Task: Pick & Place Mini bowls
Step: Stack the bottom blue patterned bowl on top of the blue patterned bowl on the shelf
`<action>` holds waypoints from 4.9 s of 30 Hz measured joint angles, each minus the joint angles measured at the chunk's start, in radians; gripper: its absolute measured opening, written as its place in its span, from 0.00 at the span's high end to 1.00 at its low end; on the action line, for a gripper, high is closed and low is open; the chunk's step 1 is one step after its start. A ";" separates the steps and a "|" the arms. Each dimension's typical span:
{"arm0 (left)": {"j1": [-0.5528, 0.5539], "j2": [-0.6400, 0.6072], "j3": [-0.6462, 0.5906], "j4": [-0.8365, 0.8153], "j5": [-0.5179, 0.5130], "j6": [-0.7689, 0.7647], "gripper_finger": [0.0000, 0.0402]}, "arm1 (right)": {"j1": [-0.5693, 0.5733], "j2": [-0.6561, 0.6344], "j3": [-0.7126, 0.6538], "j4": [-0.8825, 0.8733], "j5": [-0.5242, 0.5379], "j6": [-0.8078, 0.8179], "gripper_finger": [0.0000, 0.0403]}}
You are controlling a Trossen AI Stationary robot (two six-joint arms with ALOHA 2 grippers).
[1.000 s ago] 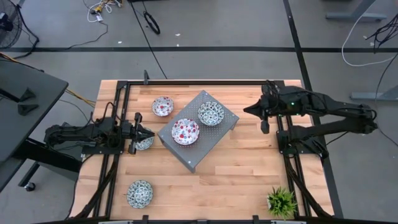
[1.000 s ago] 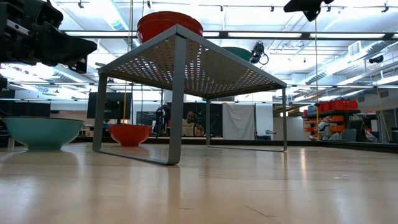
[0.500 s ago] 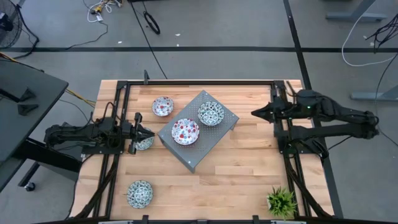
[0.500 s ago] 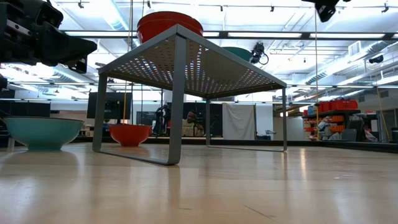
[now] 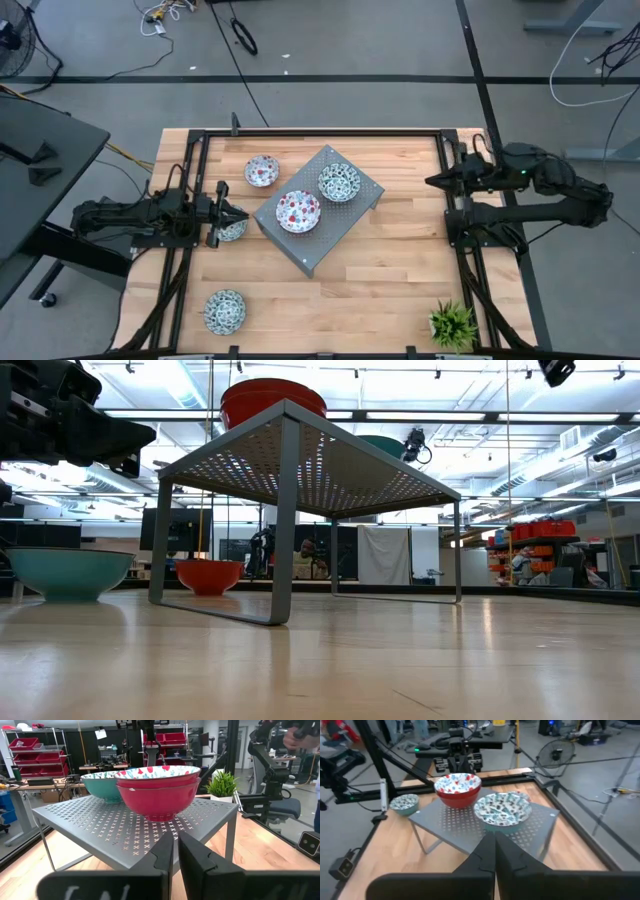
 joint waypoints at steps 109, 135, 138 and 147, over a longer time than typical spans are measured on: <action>0.000 0.000 0.000 0.000 0.000 0.000 0.93 | 0.120 0.414 1.123 -0.824 0.133 -0.119 0.95; 0.000 0.000 0.000 0.000 0.000 0.000 0.93 | 0.121 0.414 1.123 -0.794 0.131 -0.118 0.93; 0.000 0.000 0.000 0.000 0.000 0.000 0.93 | 0.121 0.414 1.123 -0.793 0.131 -0.119 0.93; 0.000 0.000 0.000 0.000 0.000 0.000 0.93 | 0.121 0.414 1.123 -0.793 0.131 -0.119 0.93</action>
